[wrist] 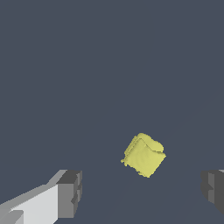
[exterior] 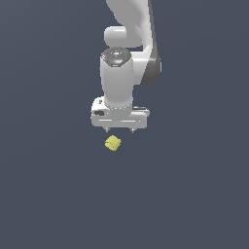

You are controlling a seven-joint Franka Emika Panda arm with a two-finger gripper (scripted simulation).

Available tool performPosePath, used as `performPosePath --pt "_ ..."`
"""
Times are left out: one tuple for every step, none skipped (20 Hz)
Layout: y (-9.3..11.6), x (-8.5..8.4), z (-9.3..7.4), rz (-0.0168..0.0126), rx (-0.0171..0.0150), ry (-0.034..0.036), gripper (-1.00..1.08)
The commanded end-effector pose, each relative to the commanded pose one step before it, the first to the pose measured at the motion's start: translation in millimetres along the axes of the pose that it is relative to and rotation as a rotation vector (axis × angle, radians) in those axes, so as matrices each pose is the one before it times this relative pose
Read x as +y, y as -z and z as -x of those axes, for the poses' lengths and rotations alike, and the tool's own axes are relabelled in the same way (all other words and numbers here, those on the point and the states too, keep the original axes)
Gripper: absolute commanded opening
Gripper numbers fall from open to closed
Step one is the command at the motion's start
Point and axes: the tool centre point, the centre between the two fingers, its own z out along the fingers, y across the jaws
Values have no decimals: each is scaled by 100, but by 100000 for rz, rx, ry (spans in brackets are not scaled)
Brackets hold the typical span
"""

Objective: Pick up the object and move it to a goal position.

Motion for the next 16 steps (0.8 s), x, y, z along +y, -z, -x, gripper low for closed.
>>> performPosePath --pt "-192 91 44 -22 -67 -942 100" --pt "-153 53 35 -26 -40 -749 100" --pt "-189 61 45 -32 -53 -909 100" --pt "-224 72 54 -36 -65 -1069 100" --pt "-255 83 62 -38 -74 -1221 100" --pt "-284 98 69 -38 -81 -1375 100" --pt "-315 113 76 -37 -87 -1546 100" --pt "-345 131 82 -35 -92 -1714 100" --pt "-375 145 90 -31 -100 -1870 100" --pt "-408 161 99 -26 -109 -2036 100" --pt "-440 178 107 -18 -117 -2203 100" --pt "-470 197 114 -8 -123 -2374 100" --pt "-501 218 121 4 -128 -2548 100" --pt "-531 239 128 19 -132 -2722 100" --pt "-561 263 134 36 -135 -2899 100" --pt "-589 287 140 56 -135 -3072 100"
